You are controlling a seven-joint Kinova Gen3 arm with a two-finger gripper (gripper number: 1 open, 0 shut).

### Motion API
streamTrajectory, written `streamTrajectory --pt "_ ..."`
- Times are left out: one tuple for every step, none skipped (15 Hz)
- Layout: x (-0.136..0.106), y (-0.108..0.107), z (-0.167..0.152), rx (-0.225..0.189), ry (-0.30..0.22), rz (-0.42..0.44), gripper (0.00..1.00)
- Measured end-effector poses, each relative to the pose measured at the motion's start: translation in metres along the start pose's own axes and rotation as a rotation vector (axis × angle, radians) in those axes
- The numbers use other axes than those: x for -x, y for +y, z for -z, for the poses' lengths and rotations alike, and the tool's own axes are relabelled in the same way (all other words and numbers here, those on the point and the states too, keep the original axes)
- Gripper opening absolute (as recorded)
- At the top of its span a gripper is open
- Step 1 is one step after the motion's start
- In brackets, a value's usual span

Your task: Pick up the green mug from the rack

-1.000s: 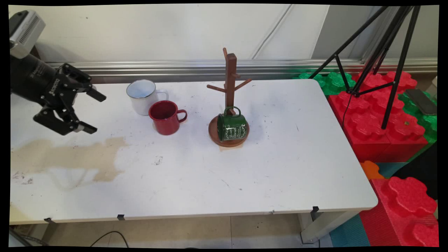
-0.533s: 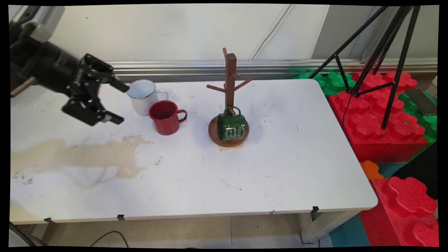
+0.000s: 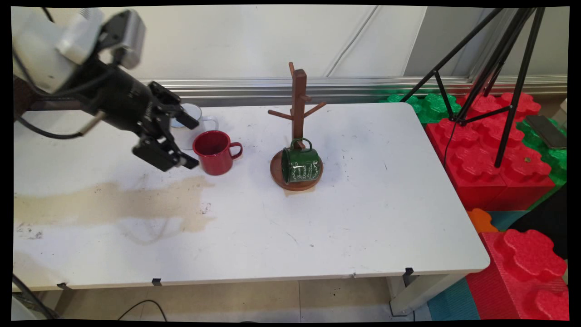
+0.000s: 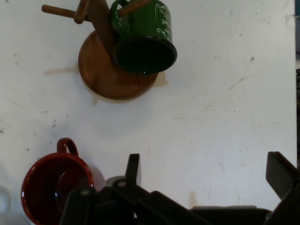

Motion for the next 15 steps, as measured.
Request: streamTrajectory --pt "-0.003 0.001 -0.005 -0.002 -0.009 0.001 1.0" --pt "-0.006 0.004 -0.011 -0.004 -0.022 0.003 1.0" --pt "-0.009 0.005 -0.016 -0.006 -0.03 0.004 1.0" --pt "-0.012 0.007 -0.023 -0.007 -0.042 0.004 1.0" --pt "-0.014 0.008 -0.028 -0.008 -0.048 0.004 1.0" --pt "-0.019 0.011 -0.038 -0.009 -0.06 0.005 1.0" --pt "-0.021 0.012 -0.044 -0.011 -0.063 0.009 1.0" --pt "-0.023 0.014 -0.05 -0.013 -0.066 0.015 1.0" --pt "-0.024 0.015 -0.055 -0.015 -0.066 0.02 1.0" --pt "-0.024 0.015 -0.058 -0.017 -0.064 0.024 1.0" --pt "-0.024 0.016 -0.062 -0.019 -0.061 0.029 1.0" --pt "-0.023 0.017 -0.067 -0.022 -0.055 0.037 1.0" --pt "-0.022 0.018 -0.072 -0.024 -0.048 0.044 1.0" --pt "-0.021 0.019 -0.076 -0.026 -0.041 0.051 1.0" --pt "-0.019 0.02 -0.082 -0.03 -0.024 0.067 1.0"
